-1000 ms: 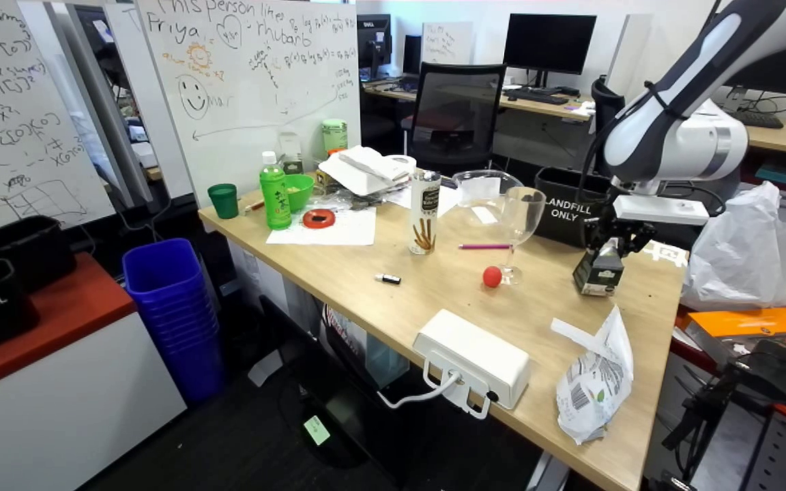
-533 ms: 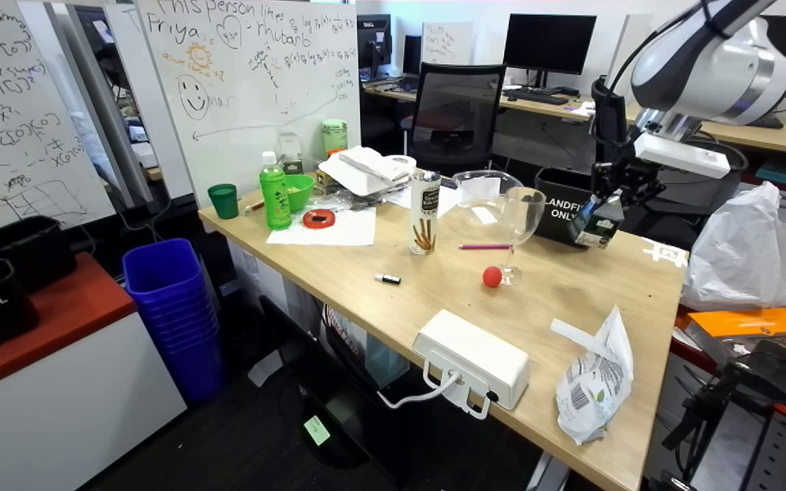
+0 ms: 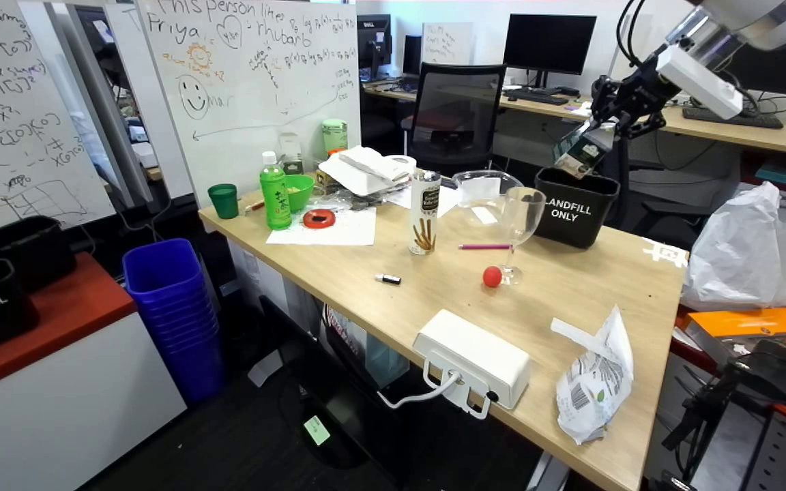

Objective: Place the box in the black bin

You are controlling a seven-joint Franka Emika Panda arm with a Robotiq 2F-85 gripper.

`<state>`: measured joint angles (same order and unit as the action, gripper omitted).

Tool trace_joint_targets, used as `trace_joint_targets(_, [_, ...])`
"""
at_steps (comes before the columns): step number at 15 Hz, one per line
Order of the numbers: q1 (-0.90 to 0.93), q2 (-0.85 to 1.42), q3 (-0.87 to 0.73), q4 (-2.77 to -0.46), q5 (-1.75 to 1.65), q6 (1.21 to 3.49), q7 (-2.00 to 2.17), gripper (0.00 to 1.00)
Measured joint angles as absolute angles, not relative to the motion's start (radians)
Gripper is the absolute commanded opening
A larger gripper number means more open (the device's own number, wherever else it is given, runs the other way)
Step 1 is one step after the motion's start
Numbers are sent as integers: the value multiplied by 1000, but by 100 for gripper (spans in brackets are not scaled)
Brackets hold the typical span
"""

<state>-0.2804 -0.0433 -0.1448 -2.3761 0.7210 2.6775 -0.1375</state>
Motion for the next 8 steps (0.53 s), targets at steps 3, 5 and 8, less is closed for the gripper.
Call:
trace_joint_targets(3, [-280, -45, -147, -2343, 828, 2703, -155, 8])
trace_joint_targets(5, [-280, -29, -151, -2318, 877, 2750, -166, 8])
trace_joint_targets(8, [-281, 13, -154, -2272, 920, 2837, -179, 8])
